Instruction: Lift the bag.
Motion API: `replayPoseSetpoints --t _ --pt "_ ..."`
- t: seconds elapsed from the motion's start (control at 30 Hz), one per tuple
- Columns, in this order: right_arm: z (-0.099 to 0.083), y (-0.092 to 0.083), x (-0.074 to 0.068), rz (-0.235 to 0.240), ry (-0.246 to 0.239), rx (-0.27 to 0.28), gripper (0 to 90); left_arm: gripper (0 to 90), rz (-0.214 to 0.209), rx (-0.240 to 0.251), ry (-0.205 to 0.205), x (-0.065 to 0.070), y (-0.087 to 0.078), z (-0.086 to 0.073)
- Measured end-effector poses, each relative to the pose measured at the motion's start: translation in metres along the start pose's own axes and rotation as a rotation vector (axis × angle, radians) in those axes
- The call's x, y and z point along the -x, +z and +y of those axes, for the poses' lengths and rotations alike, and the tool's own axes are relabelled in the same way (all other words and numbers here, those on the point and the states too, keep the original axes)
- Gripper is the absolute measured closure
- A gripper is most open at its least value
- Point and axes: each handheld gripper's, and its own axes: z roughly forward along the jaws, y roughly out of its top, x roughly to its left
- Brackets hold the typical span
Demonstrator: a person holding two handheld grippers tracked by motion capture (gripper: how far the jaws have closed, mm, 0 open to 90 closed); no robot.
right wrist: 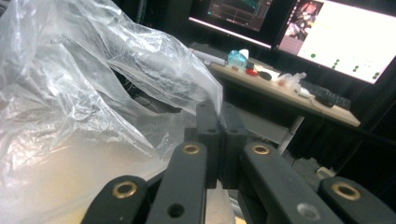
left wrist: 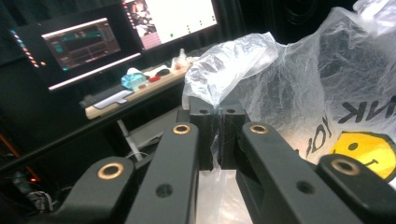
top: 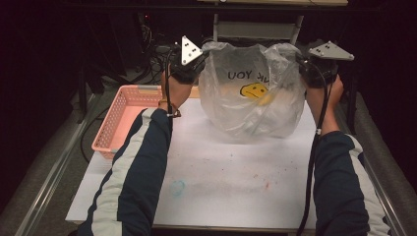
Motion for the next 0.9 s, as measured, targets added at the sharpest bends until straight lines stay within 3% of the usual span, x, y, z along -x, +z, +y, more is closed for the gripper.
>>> replayPoseSetpoints --t 0.23,0.37,0.47,0.53,0.67,0.83,0.9 --pt "0.030 -0.007 0.009 -0.013 -0.013 0.051 90.0 85.6 0.026 0.017 0.012 -0.006 -0.002 0.015" --pt "0.034 -0.009 0.013 -0.018 0.005 0.067 90.0 85.3 0.025 0.007 0.002 -0.006 0.000 0.012" --pt "0.027 -0.003 0.014 -0.010 0.021 0.043 90.0 73.3 0.016 -0.021 -0.023 -0.003 0.004 0.004" --pt "0.020 0.000 0.014 -0.008 0.030 0.028 90.0 62.7 -0.016 -0.016 -0.054 0.000 0.003 -0.002" --pt "0.005 0.007 0.013 -0.007 0.038 -0.012 90.0 48.0 -0.019 -0.030 -0.060 0.009 -0.001 -0.014" --pt "-0.008 0.015 0.012 -0.020 0.037 -0.051 90.0 35.3 -0.024 -0.026 -0.053 0.017 -0.012 -0.024" --pt "-0.012 0.017 0.014 -0.029 0.041 -0.065 90.0 34.2 -0.028 -0.025 -0.059 0.015 -0.017 -0.028"
